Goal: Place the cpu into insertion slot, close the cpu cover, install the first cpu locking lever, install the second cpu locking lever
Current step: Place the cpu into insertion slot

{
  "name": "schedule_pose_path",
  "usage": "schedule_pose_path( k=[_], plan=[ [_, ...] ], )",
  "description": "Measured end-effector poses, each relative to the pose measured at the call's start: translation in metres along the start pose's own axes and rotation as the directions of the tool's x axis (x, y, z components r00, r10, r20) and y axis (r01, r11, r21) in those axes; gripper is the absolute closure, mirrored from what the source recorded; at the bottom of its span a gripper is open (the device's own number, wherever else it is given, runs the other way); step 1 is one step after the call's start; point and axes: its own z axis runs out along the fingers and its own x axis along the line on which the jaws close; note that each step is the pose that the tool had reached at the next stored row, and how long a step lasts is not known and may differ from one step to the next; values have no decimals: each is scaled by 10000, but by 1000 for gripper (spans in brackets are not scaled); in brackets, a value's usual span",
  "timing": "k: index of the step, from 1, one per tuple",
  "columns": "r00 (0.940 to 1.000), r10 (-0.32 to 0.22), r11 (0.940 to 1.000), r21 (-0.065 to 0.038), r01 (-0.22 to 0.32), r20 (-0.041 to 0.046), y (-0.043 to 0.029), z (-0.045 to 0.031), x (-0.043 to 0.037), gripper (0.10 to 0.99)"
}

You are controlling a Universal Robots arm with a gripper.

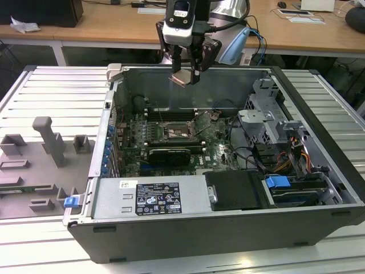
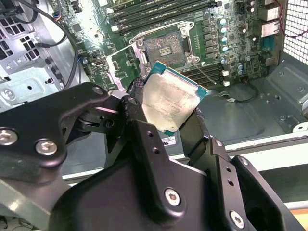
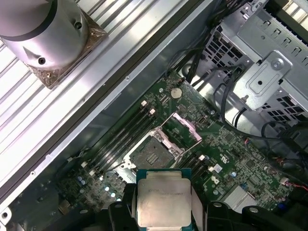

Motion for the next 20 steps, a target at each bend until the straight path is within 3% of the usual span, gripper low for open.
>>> schedule_pose_path(
  k=[10, 20],
  plan=[
    [9974, 722, 9974, -16, -722, 64, -1, 6, 1, 545],
    [9825, 1855, 9826, -50, -1854, 163, -3, 21, 1, 545]
  ],
)
